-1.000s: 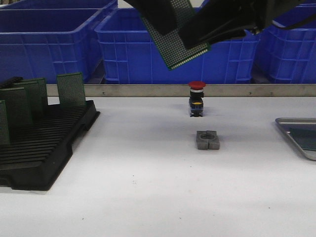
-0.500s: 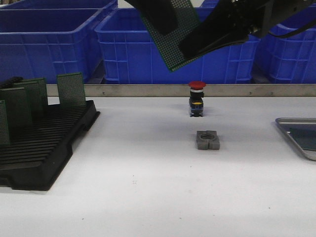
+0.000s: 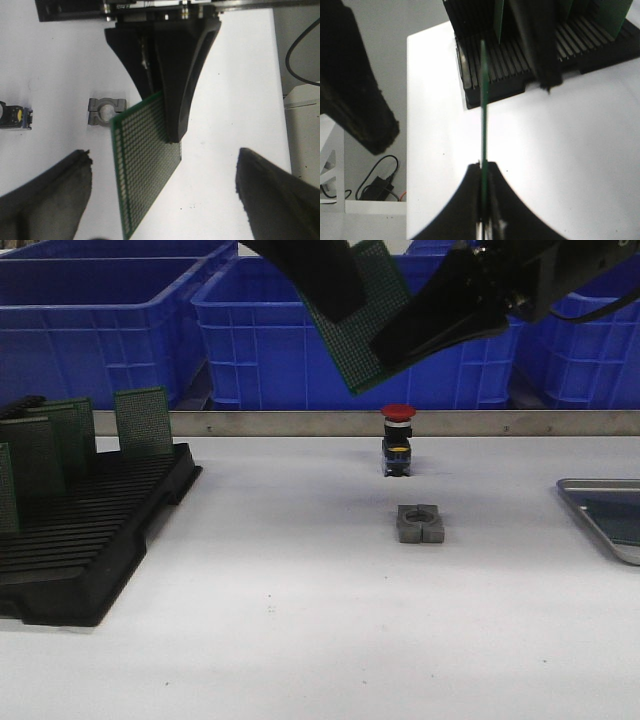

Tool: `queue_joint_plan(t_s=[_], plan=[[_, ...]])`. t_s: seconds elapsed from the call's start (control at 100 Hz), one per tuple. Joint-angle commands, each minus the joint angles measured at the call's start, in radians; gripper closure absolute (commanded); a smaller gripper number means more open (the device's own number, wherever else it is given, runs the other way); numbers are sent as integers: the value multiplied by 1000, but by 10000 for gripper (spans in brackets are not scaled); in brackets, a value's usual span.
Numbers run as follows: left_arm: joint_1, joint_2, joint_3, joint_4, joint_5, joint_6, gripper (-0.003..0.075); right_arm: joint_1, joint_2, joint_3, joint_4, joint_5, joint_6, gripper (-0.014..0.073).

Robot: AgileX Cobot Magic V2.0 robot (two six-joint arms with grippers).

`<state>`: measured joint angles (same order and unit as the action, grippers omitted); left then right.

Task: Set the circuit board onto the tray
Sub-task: 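Grasp the second board with the right gripper next to the left gripper, then release the left gripper and carry the board with the right gripper to the tray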

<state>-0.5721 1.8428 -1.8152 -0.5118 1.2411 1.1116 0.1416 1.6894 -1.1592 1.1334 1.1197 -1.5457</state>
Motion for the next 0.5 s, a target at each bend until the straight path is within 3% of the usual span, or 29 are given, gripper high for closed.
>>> queue_joint_plan(t_s=[0.0,0.17,0.49], plan=[[-4,-53,-23,-46,25,-3,113,-21,-53,-25,-1,12,31,652],[-4,-53,-23,-46,25,-3,113,-109,-88,-25,-74,-16,153,652],[-4,-53,-23,-46,25,-3,113,-413,-90,-25,-107,-13,477,652]])
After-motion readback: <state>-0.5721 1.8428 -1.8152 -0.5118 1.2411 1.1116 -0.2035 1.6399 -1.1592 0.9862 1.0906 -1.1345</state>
